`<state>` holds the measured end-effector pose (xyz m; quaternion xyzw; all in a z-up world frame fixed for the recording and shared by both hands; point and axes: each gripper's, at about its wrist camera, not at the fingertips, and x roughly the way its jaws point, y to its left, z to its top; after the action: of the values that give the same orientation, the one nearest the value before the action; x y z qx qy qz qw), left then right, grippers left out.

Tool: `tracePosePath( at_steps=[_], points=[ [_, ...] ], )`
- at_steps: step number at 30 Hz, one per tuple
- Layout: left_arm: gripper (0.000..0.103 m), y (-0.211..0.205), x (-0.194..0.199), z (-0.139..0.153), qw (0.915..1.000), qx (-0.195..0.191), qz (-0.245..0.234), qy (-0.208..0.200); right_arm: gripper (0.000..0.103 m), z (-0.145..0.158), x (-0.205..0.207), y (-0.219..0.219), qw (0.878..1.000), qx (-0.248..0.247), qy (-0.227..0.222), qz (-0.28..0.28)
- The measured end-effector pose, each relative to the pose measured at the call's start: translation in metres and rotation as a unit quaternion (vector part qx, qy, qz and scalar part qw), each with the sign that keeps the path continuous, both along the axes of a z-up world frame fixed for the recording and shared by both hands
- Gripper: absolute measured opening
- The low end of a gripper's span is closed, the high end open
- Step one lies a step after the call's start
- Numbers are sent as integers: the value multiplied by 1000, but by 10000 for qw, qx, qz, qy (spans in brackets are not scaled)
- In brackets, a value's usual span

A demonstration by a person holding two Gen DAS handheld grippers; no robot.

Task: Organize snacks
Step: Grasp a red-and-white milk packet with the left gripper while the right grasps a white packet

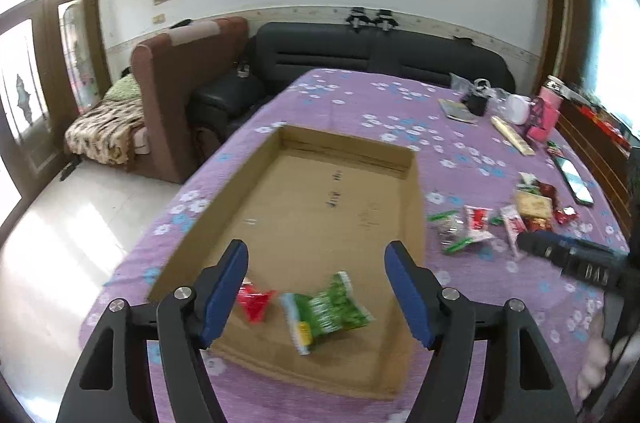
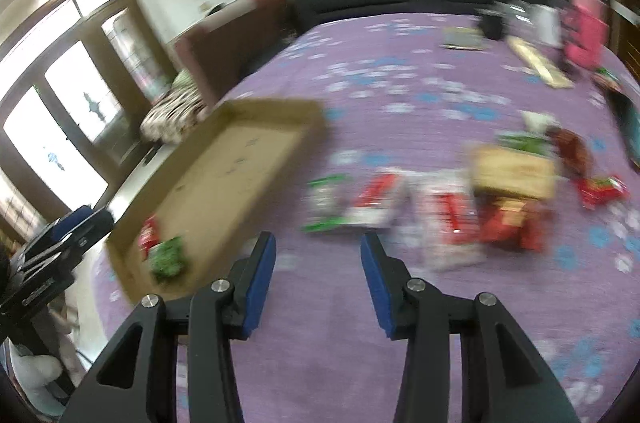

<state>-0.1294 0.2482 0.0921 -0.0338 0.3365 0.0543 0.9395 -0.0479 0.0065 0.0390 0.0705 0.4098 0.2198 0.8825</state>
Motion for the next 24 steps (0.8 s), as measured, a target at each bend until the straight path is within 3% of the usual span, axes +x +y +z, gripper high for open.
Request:
tracePosePath(
  at_steps=[5,9,15,20,24],
  points=[
    [76,-32,11,-4,9978,-271,-601,106,44,-6,12,-88,9949,240,153,-963],
    [76,-62,21,-11,9926,-477,-1077,308,45,-12,17,-121,9909,316,252,-1281],
    [76,-97,32,-22,9843,-564,-1581,539,46,-25,23,-104,9945,381,390,-891],
    [76,-97,43,-28,9823,-756,-1581,664,46,-21,34,-60,9991,119,120,-386],
    [76,-89,48,-31,9819,-882,-1507,733,46,-31,52,-44,9992,-18,254,-315]
  ],
)
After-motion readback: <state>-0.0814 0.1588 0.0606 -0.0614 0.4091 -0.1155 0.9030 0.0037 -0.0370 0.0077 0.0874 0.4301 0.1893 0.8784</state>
